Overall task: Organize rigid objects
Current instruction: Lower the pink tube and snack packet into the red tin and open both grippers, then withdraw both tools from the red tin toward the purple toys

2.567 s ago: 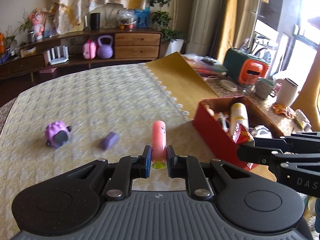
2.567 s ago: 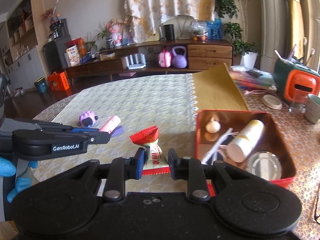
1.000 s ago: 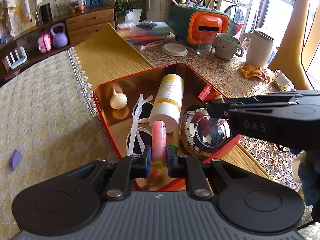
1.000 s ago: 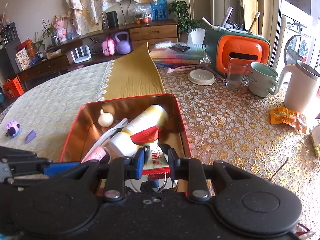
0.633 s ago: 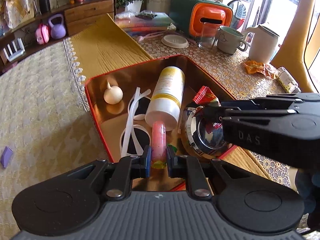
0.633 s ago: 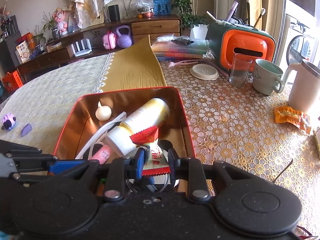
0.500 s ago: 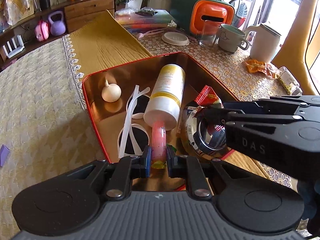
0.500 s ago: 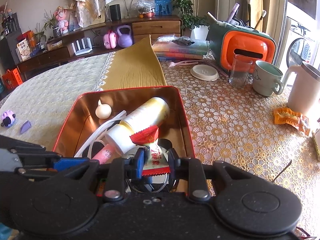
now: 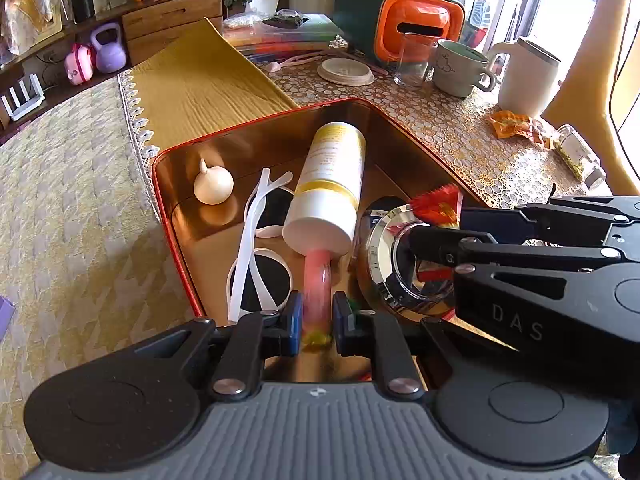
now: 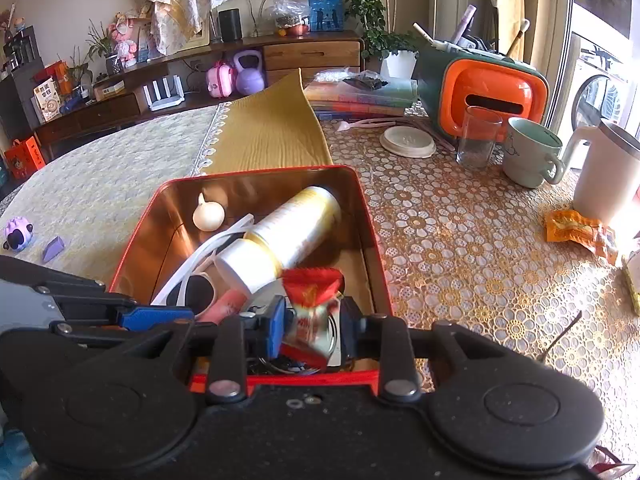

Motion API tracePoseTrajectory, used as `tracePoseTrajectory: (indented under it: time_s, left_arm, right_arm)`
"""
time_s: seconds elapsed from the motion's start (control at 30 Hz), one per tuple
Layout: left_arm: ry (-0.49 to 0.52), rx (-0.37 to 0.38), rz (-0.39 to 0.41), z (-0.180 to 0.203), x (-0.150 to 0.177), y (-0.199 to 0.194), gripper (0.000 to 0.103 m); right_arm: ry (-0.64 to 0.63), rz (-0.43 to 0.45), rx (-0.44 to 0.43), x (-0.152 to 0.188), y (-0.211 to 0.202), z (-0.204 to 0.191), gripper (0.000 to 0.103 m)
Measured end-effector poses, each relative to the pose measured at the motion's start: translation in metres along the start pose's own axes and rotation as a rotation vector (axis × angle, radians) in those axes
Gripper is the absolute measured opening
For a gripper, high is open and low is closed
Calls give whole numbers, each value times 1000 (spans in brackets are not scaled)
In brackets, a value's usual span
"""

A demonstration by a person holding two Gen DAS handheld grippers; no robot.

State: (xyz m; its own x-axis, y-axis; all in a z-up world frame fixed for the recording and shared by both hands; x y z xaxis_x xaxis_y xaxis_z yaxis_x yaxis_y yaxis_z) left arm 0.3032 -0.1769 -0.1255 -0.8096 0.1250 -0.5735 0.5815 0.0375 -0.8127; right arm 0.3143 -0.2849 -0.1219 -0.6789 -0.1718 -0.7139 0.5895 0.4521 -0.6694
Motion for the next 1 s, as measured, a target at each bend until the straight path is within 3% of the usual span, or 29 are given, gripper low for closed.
tracePoseTrajectory:
  time_s: [0.43, 1.0]
  left_arm:
    - [2, -10, 11, -4, 4, -11, 16]
    - [-29, 61, 104, -29, 20, -68, 16]
  right_arm:
    - [26, 14, -3, 7, -13, 3, 39]
    - [-6, 62, -36, 4, -51, -30, 54]
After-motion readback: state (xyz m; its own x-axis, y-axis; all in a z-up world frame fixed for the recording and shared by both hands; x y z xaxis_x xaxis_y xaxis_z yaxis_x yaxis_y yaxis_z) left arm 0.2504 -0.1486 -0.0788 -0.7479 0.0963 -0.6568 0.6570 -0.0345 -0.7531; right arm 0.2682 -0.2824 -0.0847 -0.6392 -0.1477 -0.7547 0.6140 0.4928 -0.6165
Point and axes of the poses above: each gripper's, at about its wrist camera, not at the fingertips, and y roughly the way its jaws point, z to its right, x to its underside, the point moved 4 cm from there along y, roughly the way its jaws point, and after that the axes turned 12 degrees about -x, right-handed, at the moved point
